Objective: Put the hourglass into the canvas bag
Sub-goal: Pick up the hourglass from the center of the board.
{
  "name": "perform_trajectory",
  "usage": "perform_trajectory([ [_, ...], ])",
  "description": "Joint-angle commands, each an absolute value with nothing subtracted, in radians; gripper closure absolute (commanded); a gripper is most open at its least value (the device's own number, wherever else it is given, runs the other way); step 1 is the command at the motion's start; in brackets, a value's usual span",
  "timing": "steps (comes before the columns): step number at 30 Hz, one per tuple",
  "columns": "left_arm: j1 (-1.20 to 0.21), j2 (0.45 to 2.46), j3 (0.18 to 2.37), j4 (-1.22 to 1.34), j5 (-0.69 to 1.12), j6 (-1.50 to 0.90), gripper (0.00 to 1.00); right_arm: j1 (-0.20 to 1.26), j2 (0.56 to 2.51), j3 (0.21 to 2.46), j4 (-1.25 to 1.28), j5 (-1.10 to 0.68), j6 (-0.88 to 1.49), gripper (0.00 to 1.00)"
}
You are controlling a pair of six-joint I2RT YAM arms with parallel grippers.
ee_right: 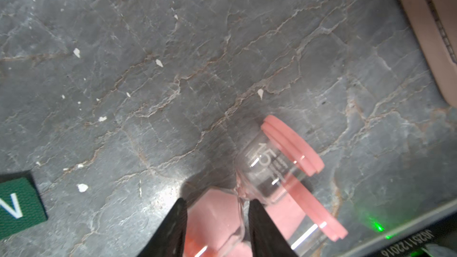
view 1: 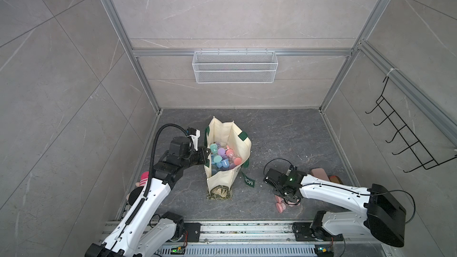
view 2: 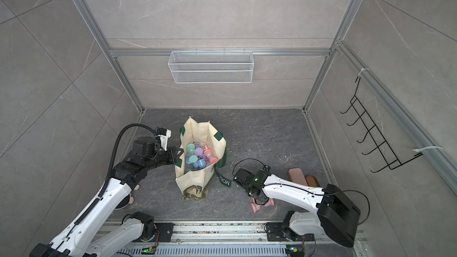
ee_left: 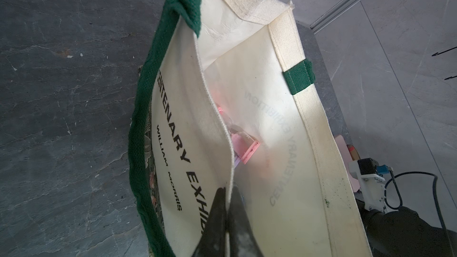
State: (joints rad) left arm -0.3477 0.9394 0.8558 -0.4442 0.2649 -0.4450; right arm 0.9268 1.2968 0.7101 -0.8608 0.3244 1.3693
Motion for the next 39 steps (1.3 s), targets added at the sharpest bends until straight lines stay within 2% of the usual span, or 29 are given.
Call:
perform_trajectory([
  [1,-0.35,0.926,0.86,-0.436,0.305,-0.431,1.0,0.922,1.295,0.686,-0.85,0.315,1.379,0.55],
  [12,-0.35,0.922,0.859,-0.437,0.305,-0.431,1.0,0.919,1.352,0.658,-0.767,0.302,1.365,0.57],
  [20,-0.35,0.92,0.858,-0.437,0.304,-0.432,1.0,0.911,1.451,0.666,-0.65,0.263,1.311,0.58],
  [31,-0.35,0.916,0.857,-0.436,0.305,-0.431,1.0,0.892,1.561,0.683,-0.611,0.245,1.255,0.58],
  [35,-0.349,0.92,0.86,-0.438,0.305,-0.43,1.0,0.874,1.603,0.682,-0.587,0.207,1.24,0.54],
  [37,-0.35,0.917,0.859,-0.437,0.305,-0.43,1.0,0.872,1.616,0.686,-0.579,0.197,1.223,0.58],
  [39,-0.35,0.914,0.857,-0.436,0.304,-0.43,1.0,0.869,1.611,0.69,-0.586,0.201,1.219,0.68],
])
